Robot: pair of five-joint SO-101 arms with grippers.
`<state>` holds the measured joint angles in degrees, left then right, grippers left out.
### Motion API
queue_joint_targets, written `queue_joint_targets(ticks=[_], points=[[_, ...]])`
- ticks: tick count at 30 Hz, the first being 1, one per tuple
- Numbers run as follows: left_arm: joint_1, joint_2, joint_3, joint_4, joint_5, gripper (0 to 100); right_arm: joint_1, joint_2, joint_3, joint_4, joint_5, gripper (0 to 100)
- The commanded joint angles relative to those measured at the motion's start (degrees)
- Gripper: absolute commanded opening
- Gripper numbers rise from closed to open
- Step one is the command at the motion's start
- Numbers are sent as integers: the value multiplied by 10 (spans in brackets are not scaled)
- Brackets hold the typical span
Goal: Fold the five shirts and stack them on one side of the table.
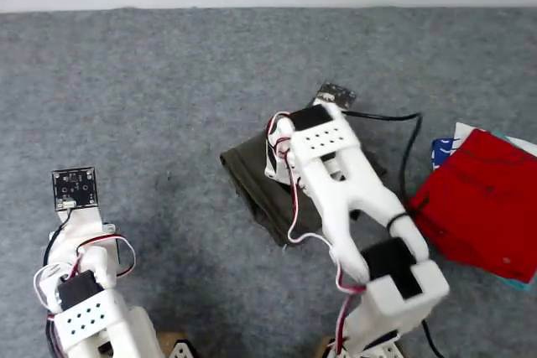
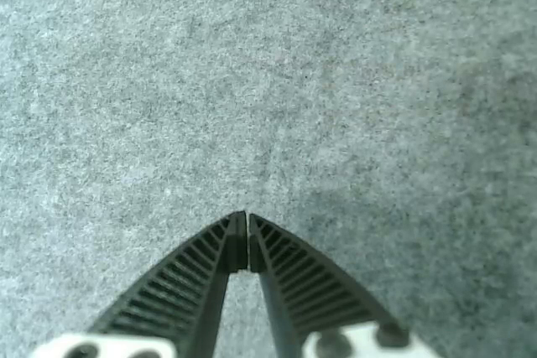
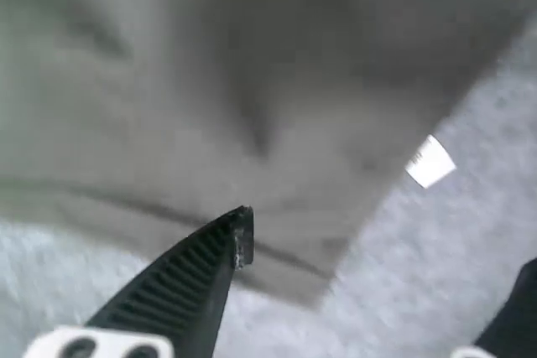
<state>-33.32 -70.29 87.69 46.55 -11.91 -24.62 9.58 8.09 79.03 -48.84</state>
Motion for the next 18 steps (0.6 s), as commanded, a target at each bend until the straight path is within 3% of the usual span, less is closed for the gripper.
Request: queue_joint_targets(ticks=[1,13,18], points=[[2,-5,-4,-12,4,16,25,29,-8,-42,-15,463],[2,-5,-4,-12,4,16,64,116,-7,-179,-15,448],[2,-5,-4,-12,4,16,65,155,-20,-204,-13,292]])
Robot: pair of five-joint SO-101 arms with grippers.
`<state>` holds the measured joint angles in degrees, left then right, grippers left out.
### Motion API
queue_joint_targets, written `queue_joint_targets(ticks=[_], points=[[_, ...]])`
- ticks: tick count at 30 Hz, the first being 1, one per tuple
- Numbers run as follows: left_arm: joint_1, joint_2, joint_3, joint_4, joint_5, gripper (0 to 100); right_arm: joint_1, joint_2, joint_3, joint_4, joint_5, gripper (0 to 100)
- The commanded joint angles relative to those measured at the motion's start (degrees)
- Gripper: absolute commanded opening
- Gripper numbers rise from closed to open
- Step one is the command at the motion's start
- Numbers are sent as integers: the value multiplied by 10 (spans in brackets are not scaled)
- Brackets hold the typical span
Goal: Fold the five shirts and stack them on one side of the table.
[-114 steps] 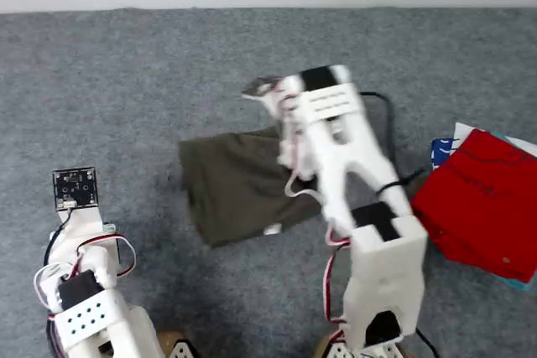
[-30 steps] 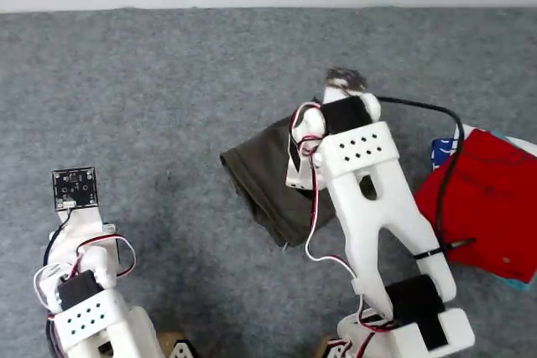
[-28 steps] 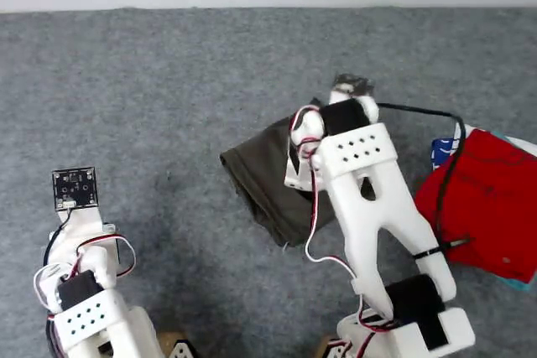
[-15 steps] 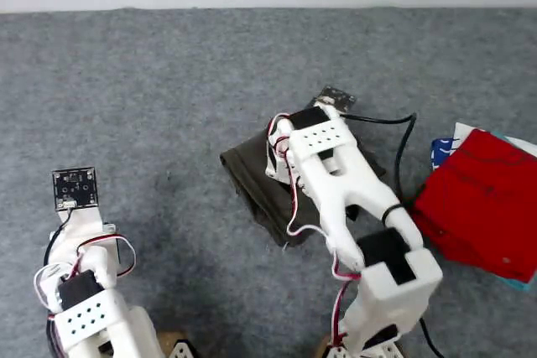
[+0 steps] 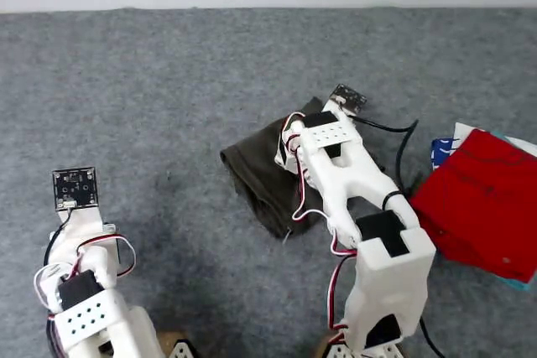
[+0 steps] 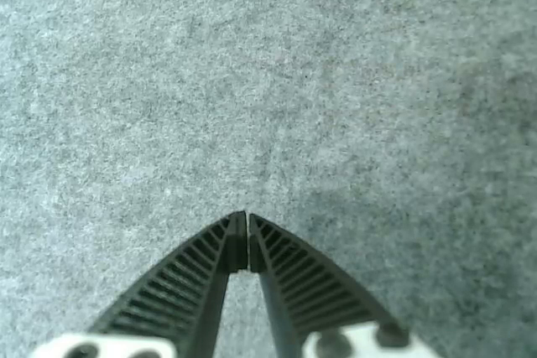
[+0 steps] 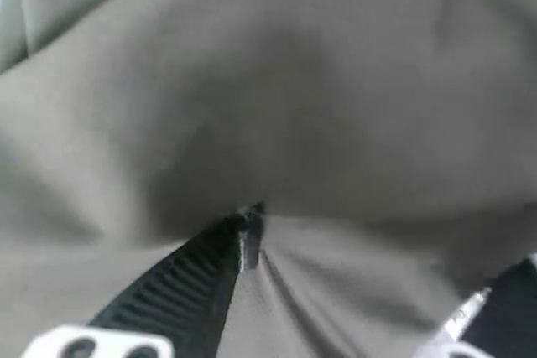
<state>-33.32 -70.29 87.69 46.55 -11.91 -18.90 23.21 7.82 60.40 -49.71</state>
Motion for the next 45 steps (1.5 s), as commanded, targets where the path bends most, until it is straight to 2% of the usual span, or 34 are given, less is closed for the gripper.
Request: queue_joint_targets(ticks=[1,4,7,13,17,25,33,38,42,45], points=[[2,-5,-4,-12,4,16,7,24,-28,-9,-3,245],[2,-5,-4,-12,4,16,7,31,-38,0,-2,97],[2,-5,-4,-12,4,16,7,43,-52,12,-2,4],[2,-5,-4,-12,4,16,10,54,-74,41,5,9],[2,-5,-4,-12,4,16,30,15,-77,53,78,9],[3,-5,-4,-12,4,16,86,-171,-78,88,207,8],[3,-5,-4,-12,4,16,124,-362,-79,223,334,8],[3,-4,-4,-12,4,16,178,-469,-79,268,404,8],[3,-3,-4,-13,4,16,253,-526,-78,275,469,8],[4,-3,-4,-13,4,16,307,-546,-78,275,487,8]])
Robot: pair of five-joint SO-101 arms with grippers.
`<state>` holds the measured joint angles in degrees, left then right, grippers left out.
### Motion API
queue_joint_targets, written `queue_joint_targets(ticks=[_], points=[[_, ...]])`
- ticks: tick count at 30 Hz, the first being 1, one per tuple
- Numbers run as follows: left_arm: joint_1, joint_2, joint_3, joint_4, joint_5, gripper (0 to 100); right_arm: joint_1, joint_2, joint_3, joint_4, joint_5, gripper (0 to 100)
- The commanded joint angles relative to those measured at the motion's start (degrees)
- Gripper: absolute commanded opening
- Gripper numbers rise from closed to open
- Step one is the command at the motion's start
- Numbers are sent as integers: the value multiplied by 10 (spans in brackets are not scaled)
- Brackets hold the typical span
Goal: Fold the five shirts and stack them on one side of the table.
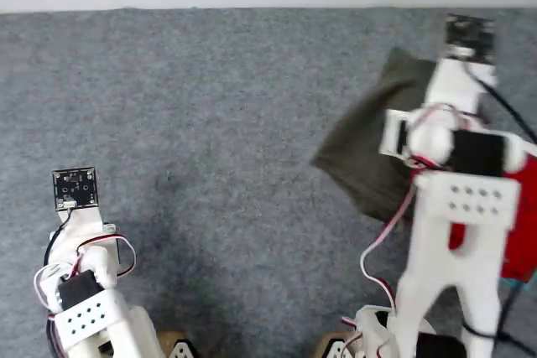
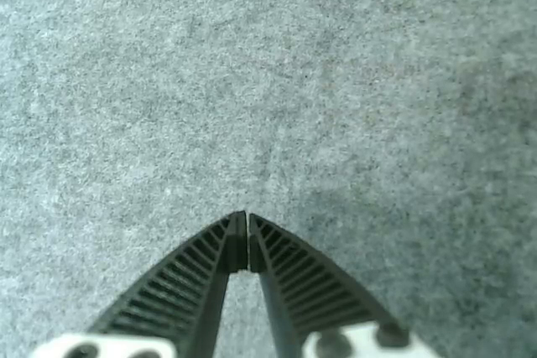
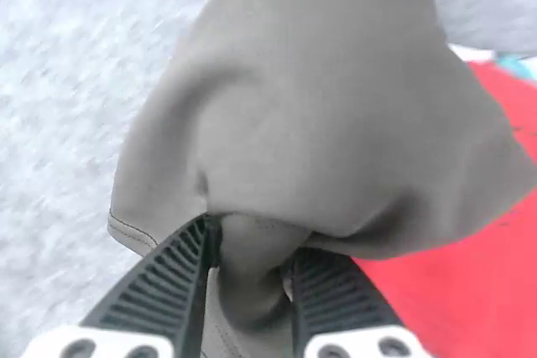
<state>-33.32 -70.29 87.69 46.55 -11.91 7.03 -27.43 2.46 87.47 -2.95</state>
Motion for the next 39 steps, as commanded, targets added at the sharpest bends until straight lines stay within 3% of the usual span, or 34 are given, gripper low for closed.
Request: queue_joint_targets(ticks=[1,11,23,31,35,39], points=[[4,-3,-4,-13,4,16,64,-45,-24,4,19,8],[4,-3,-4,-13,-7,16,198,-31,6,1,22,8],[4,-5,0,-13,-18,16,340,25,122,-160,146,26],[4,-5,1,-13,-18,16,342,9,82,-108,101,430],[4,-5,1,-13,-18,16,307,-22,18,-63,98,382],[4,-5,1,-13,-18,16,260,-43,-3,-37,102,206]])
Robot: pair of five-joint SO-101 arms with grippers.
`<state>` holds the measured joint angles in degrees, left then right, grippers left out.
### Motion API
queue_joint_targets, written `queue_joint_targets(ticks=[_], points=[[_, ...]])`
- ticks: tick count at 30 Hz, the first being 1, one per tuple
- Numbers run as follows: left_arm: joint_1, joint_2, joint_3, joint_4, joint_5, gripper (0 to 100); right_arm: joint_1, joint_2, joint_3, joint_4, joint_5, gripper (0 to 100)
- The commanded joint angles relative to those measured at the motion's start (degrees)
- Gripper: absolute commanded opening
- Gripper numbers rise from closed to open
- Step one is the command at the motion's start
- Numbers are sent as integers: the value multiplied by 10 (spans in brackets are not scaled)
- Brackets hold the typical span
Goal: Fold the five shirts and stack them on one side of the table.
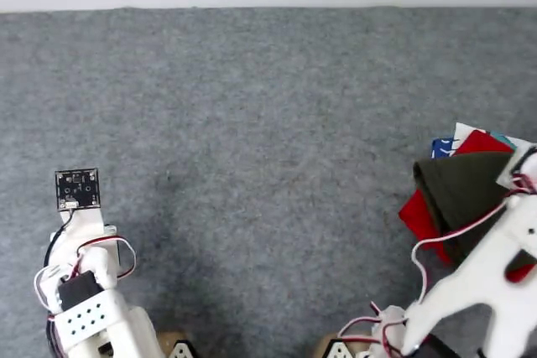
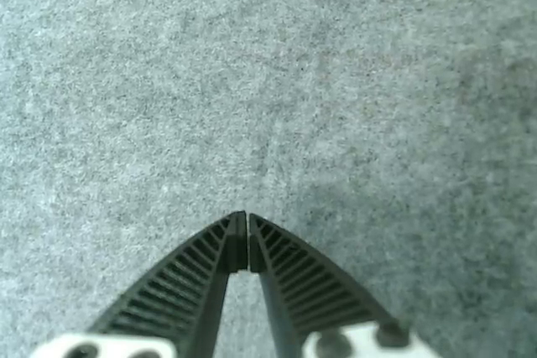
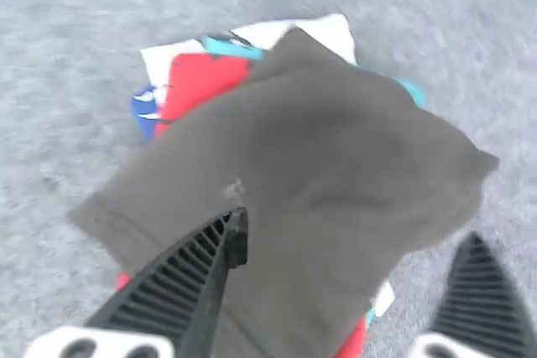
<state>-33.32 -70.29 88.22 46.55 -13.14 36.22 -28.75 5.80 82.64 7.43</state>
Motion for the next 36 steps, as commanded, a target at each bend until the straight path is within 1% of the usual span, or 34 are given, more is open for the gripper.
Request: queue_joint_targets(ticks=[1,3,4,6,9,11,13,15,18,22,25,27,29,31,34,36], points=[[4,-5,-4,-13,-6,16,-39,-29,-36,11,-1,143],[4,-5,-4,-13,-7,16,-43,-25,-32,8,-1,9],[4,-5,-4,-13,-7,16,-41,-20,-23,3,0,7],[4,-5,-4,-13,-7,16,-19,-11,-5,-6,0,57],[4,-5,-4,-13,-7,16,39,6,8,-73,2,27],[4,-5,-4,-13,-7,16,78,26,16,-138,33,6],[4,-5,-4,-13,-7,16,110,50,26,-202,67,9],[4,-5,-4,-13,-7,16,144,74,41,-255,84,9],[4,-5,-4,-13,-7,16,183,111,77,-300,84,9],[4,-5,-4,-13,-7,16,205,164,151,-336,87,9],[4,-5,-4,-13,-7,16,205,164,150,-349,84,9],[4,-5,-4,-13,-7,16,199,132,125,-340,84,9],[1,-6,-5,-13,-5,16,177,90,91,-328,84,9],[0,-6,-6,-13,-5,16,149,45,69,-318,84,9],[0,-6,-6,-14,-4,15,82,-7,62,-318,84,11],[2,-6,-5,-21,-4,15,35,-14,70,-320,86,11]])
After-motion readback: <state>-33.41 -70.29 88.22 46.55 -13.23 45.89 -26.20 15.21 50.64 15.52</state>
